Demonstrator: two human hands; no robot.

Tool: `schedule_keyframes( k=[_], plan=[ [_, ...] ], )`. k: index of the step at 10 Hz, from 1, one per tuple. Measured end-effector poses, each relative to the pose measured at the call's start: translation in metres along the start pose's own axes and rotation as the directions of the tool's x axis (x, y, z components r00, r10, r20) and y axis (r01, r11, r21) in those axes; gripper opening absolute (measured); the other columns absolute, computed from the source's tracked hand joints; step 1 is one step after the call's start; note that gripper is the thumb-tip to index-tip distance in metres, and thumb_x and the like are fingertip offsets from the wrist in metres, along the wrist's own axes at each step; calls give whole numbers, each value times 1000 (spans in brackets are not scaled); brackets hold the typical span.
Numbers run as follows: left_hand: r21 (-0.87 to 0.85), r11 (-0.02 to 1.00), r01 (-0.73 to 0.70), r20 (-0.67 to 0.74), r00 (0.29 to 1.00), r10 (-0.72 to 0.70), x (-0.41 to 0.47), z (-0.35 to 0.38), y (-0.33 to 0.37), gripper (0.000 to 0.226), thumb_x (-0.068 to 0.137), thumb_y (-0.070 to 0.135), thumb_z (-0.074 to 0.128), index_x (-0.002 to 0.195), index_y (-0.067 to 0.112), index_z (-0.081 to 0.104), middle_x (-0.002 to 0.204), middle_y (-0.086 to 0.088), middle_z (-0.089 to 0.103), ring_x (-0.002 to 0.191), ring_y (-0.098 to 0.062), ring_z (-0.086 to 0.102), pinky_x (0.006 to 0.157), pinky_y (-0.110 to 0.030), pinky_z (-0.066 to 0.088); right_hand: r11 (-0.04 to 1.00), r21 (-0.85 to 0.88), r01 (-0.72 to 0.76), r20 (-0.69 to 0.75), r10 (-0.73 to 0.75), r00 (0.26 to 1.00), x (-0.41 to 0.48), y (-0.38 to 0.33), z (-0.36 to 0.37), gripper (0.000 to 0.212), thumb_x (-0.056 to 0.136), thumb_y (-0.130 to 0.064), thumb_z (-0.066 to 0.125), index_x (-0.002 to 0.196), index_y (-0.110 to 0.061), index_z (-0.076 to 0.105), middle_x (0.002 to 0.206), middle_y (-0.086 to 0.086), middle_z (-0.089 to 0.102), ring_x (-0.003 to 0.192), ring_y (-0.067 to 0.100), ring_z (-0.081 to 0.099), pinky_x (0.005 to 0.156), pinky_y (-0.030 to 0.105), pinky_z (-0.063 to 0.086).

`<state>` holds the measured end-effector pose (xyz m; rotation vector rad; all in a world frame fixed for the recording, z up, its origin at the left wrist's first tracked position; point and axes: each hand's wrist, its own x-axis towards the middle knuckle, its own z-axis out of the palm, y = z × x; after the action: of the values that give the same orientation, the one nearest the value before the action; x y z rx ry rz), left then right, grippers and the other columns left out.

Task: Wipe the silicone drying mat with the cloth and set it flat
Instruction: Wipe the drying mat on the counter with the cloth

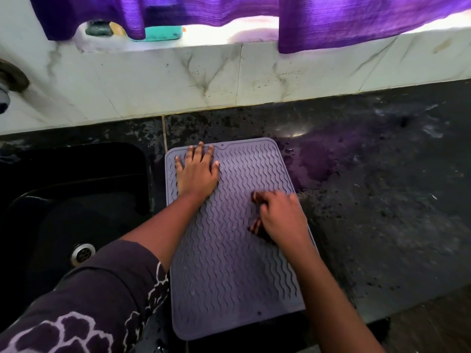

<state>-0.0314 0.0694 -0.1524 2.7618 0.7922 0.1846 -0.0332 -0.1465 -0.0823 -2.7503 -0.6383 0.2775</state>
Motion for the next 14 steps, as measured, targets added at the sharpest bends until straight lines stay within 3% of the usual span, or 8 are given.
schedule_keyframes(
  k=[1,2,5,7,9,12,13,14],
  plan=[
    [3,1000,-3,-5,1000,3,-1,-2,0,55,96,47,27,147,28,25,157,-2,20,145,-24,12,114,-54,4,998,3,66,-78,-66,995,30,-20,11,45,94,-33,37,138,-25,35,136,2,45,115,22,38,91,38,33],
    [6,1000,-2,-4,1000,2,-1,-2,2,54,96,46,28,147,27,26,157,-2,20,145,-24,12,113,-54,5,989,-83,125,29,-123,992,41,-31,37,55,95,-44,31,145,-26,19,153,4,23,139,28,17,109,49,16],
    [4,1000,0,2,1000,0,0,-3,2,54,95,45,28,147,28,25,157,-2,20,145,-24,11,113,-55,4,972,-158,176,67,-167,984,-31,-6,42,53,92,-33,42,142,-23,29,145,3,37,128,28,33,101,45,33],
    [3,1000,-2,7,1000,2,0,-2,1,55,95,45,28,147,28,26,157,-2,19,145,-25,12,113,-56,5,993,19,118,-44,-117,992,-21,-5,29,42,92,-29,44,133,-20,44,130,2,52,110,19,42,91,35,38],
    [21,1000,-6,-6,1000,6,-1,-2,2,55,95,45,29,146,27,27,157,-4,21,144,-26,13,113,-56,6,983,-119,140,-17,-143,990,19,-23,35,47,92,-33,38,138,-23,35,143,4,39,128,26,32,100,45,29],
    [21,1000,-10,4,1000,10,-1,-3,1,55,95,46,27,147,26,25,157,-4,20,144,-27,13,113,-56,6,958,-249,141,112,-116,987,-31,-6,15,23,92,-22,47,109,-12,57,98,3,55,89,19,43,73,31,35],
    [17,1000,-9,9,1000,9,-1,-3,1,55,95,46,27,147,26,25,157,-4,20,145,-27,13,113,-56,6,990,-49,129,19,-129,991,2,-12,4,31,92,-25,43,120,-17,54,105,2,53,91,16,39,78,29,33],
    [30,1000,-6,8,1000,6,-1,-3,1,56,95,46,28,147,27,24,157,-4,19,145,-26,13,113,-56,6,978,-42,206,-59,-208,976,48,-27,9,38,94,-23,41,131,-21,46,132,5,48,114,25,39,90,40,34]
  ],
)
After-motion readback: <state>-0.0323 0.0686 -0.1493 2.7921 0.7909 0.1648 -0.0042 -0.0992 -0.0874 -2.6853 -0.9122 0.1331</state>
